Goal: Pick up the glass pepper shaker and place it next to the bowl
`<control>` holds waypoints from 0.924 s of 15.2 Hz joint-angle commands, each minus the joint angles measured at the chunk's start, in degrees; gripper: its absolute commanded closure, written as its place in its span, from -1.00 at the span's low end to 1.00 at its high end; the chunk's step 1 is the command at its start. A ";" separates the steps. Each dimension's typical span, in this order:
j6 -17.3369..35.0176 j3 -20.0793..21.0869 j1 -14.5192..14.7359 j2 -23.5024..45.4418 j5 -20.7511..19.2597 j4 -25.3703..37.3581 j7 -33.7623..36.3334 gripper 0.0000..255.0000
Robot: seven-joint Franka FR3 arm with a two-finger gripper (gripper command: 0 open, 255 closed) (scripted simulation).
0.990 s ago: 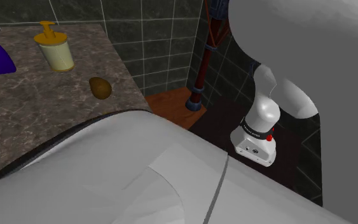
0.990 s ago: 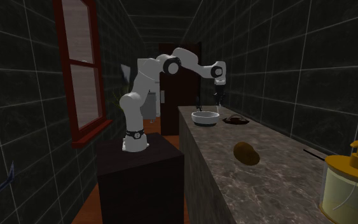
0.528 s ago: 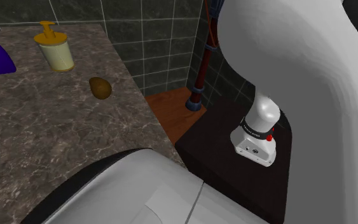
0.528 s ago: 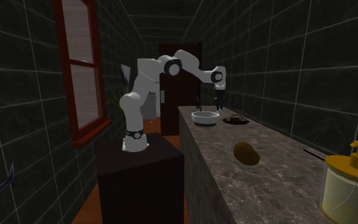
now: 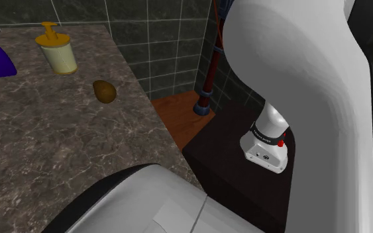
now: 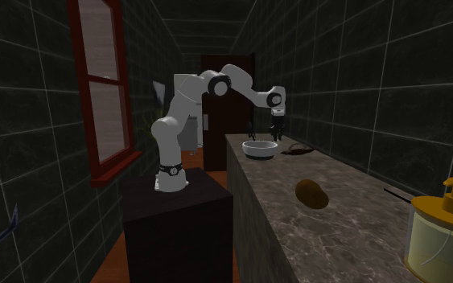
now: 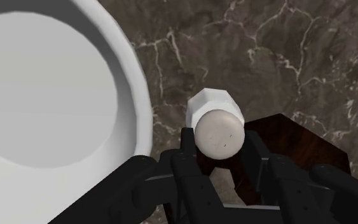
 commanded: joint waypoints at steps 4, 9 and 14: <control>0.04 -0.03 -0.04 0.00 -0.02 -0.07 0.00 -1.00; -1.42 0.32 -0.23 -0.80 0.51 0.70 -0.32 -1.00; -5.59 1.17 -0.64 -2.79 1.86 3.18 -1.17 -1.00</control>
